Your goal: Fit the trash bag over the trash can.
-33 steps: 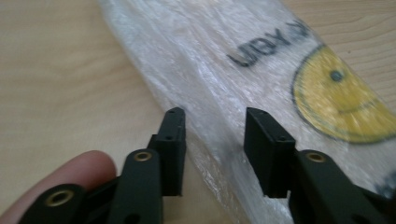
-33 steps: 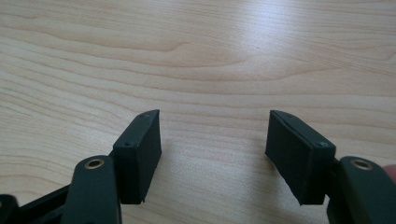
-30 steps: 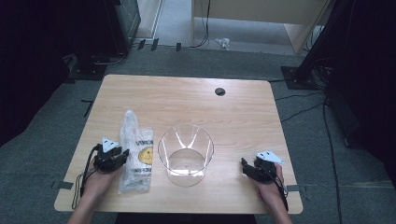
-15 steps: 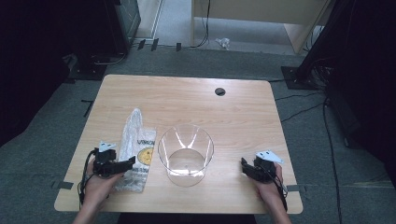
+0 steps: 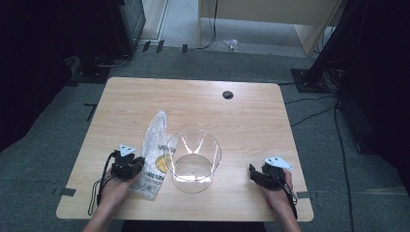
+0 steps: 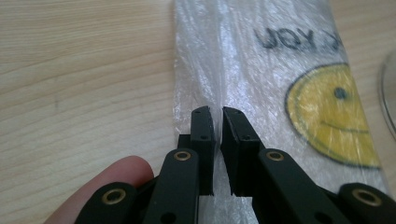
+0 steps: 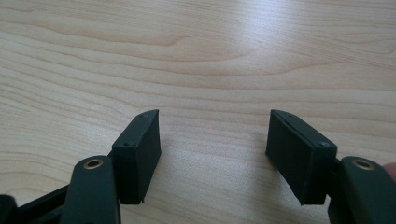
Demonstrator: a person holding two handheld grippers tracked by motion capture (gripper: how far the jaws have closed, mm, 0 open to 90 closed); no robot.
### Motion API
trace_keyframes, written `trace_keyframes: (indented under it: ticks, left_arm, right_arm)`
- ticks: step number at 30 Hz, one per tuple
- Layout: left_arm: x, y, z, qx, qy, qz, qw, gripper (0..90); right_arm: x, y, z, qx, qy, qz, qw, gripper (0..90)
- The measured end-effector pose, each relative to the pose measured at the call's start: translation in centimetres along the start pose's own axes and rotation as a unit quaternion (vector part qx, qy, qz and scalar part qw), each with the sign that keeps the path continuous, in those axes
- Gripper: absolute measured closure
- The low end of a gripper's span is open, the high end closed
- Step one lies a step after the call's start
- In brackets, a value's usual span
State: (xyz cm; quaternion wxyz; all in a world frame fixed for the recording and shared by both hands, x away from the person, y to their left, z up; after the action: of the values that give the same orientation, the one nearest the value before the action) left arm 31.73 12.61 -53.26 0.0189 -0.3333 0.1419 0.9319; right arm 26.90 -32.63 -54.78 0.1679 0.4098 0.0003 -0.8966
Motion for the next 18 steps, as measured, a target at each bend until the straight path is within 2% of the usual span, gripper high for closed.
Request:
trace_keyframes:
  ticks: [2,4,5,6,7,8,10,11,14,16,18]
  left_arm:
    - [-0.5,-0.7,-0.2,-0.008,0.010,0.019,0.9997,82.3]
    - [-1.1,-1.2,-0.2,0.007,0.018,0.032,0.9993,78.8]
    - [-1.3,-1.3,0.0,0.015,0.018,0.033,0.9992,73.9]
    - [-1.6,-1.3,0.2,0.024,0.022,0.035,0.9989,56.2]
    - [-1.7,-1.3,0.5,0.025,0.025,0.037,0.9987,56.2]
    - [-1.9,-1.2,0.8,0.022,0.034,0.041,0.9984,49.1]
    - [-2.2,-0.7,1.4,0.007,0.038,0.033,0.9987,33.7]
    - [-2.3,-0.3,1.3,0.006,0.026,0.027,0.9993,26.1]
    - [-1.8,0.6,0.4,0.010,-0.008,0.011,0.9999,22.0]
    - [-1.2,1.2,-0.4,-0.010,-0.020,-0.012,0.9997,21.5]
    - [-0.7,1.8,-1.1,-0.011,-0.040,-0.028,0.9987,22.1]
  right_arm:
    - [0.0,0.0,0.0,0.000,0.001,-0.001,1.0000,35.1]
    - [0.0,0.0,0.0,-0.001,0.002,-0.001,1.0000,35.0]
    - [0.0,0.0,0.0,-0.001,0.002,-0.001,1.0000,34.9]
    - [0.0,0.0,0.0,-0.002,0.003,0.000,1.0000,34.9]
    - [0.0,0.1,0.0,-0.003,0.003,0.000,1.0000,34.9]
    - [0.0,0.1,0.0,-0.003,0.003,0.000,1.0000,34.8]
    - [0.0,0.1,0.0,-0.004,0.003,0.000,1.0000,34.8]
    - [0.0,0.0,0.0,-0.003,0.003,0.000,1.0000,35.1]
    - [0.0,0.0,0.0,-0.002,0.002,0.003,1.0000,35.1]
    - [0.0,-0.1,0.0,-0.002,0.001,0.006,1.0000,35.0]
    - [0.0,-0.1,0.0,-0.001,0.001,0.006,1.0000,35.0]
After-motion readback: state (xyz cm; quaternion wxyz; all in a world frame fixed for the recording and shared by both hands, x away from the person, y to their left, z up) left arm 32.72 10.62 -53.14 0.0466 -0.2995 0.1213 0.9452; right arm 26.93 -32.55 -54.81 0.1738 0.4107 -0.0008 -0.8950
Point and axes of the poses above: each handheld gripper's, and its own axes: z roughly backward along the jaws, x roughly out of its underside, y roughly to its right, the point moved 4 cm from there along -z, roughly forward along the jaws, and after that the axes turned 13 degrees about z, right-handed, at the moved point
